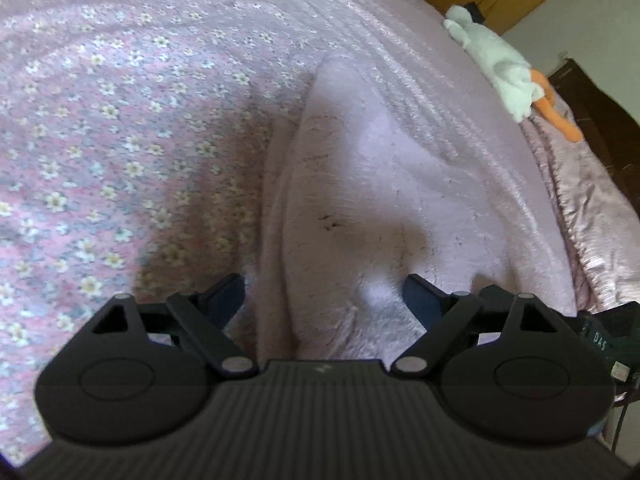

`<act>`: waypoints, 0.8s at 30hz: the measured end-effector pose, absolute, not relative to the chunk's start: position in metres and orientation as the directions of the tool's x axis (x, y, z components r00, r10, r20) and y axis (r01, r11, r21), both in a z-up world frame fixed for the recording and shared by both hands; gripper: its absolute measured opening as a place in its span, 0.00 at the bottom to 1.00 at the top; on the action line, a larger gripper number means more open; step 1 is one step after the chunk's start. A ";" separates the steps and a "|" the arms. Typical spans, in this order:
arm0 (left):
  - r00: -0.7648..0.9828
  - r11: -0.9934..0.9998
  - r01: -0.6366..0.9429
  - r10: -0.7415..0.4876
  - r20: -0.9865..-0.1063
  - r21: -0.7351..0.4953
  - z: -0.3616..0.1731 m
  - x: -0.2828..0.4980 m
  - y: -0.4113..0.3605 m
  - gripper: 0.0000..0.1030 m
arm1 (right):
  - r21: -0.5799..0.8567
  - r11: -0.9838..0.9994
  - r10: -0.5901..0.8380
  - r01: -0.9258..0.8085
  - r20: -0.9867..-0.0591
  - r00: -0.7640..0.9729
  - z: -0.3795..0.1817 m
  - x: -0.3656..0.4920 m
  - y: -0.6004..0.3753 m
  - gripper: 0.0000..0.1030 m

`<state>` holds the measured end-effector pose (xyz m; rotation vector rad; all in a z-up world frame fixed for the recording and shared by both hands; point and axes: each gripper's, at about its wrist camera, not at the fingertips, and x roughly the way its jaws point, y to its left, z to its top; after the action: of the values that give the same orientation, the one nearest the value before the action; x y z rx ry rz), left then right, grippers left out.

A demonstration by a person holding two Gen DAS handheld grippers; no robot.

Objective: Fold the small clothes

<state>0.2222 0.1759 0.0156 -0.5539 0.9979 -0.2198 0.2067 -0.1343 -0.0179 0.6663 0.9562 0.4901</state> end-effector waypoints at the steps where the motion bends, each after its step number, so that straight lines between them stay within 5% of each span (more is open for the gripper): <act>1: 0.538 0.830 -0.069 -0.437 -0.721 -0.554 0.015 0.223 0.176 0.83 | 0.698 0.710 0.642 -0.095 -0.586 0.495 -0.017 0.209 -0.132 0.90; 3: 0.525 0.800 -0.079 -0.474 -0.707 -0.595 0.012 0.225 0.176 0.65 | 0.668 0.739 0.615 -0.091 -0.613 0.496 -0.014 0.211 -0.128 0.66; 8: 0.508 0.772 -0.081 -0.512 -0.692 -0.631 0.020 0.223 0.180 0.39 | 0.674 0.732 0.625 -0.098 -0.607 0.491 0.005 0.211 -0.133 0.52; 16: 0.480 0.697 -0.038 -0.616 -0.624 -0.716 0.041 0.196 0.157 0.36 | 0.721 0.685 0.668 -0.100 -0.568 0.481 0.048 0.192 -0.167 0.50; 24: 0.411 0.659 0.053 -0.699 -0.585 -0.750 0.047 0.146 0.099 0.36 | 0.640 0.762 0.595 -0.104 -0.626 0.504 0.087 0.117 -0.223 0.50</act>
<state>0.1463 0.0992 0.0469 -0.7225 1.0515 -0.5289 0.1170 -0.2229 0.0866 0.5796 0.9579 0.4510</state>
